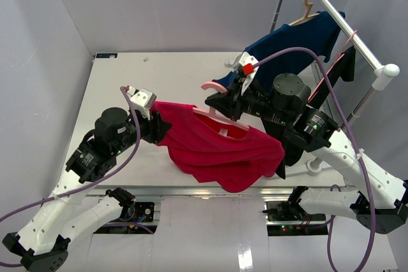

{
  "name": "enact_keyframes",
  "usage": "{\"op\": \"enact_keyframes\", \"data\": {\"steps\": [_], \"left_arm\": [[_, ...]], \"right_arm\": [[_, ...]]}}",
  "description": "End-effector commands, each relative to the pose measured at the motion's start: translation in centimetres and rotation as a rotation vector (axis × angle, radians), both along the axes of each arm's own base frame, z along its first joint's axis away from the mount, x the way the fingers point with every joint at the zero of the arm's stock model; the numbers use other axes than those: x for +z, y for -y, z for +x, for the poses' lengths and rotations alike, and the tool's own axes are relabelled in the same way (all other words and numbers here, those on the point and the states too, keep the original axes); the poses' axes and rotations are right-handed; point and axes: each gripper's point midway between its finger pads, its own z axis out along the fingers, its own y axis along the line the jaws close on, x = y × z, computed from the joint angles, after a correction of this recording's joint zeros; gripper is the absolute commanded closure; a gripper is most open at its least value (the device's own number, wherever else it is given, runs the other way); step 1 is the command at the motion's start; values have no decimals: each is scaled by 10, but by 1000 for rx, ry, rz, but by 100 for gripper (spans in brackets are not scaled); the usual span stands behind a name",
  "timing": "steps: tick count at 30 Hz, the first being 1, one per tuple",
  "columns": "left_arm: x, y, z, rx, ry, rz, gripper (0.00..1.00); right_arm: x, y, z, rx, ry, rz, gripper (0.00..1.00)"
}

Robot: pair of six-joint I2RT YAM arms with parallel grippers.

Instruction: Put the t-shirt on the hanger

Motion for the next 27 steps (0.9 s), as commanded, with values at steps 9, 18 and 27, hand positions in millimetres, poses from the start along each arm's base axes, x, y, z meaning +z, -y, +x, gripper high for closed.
{"op": "enact_keyframes", "data": {"steps": [9,18,27], "left_arm": [[30,-4,-4,32,64,-100,100],[32,-10,3,78,50,-75,100],[8,-15,16,135,-6,16,85]], "right_arm": [[0,11,10,-72,70,14,92],[-30,10,4,-20,36,-112,92],[-9,14,-15,55,84,-64,92]]}}
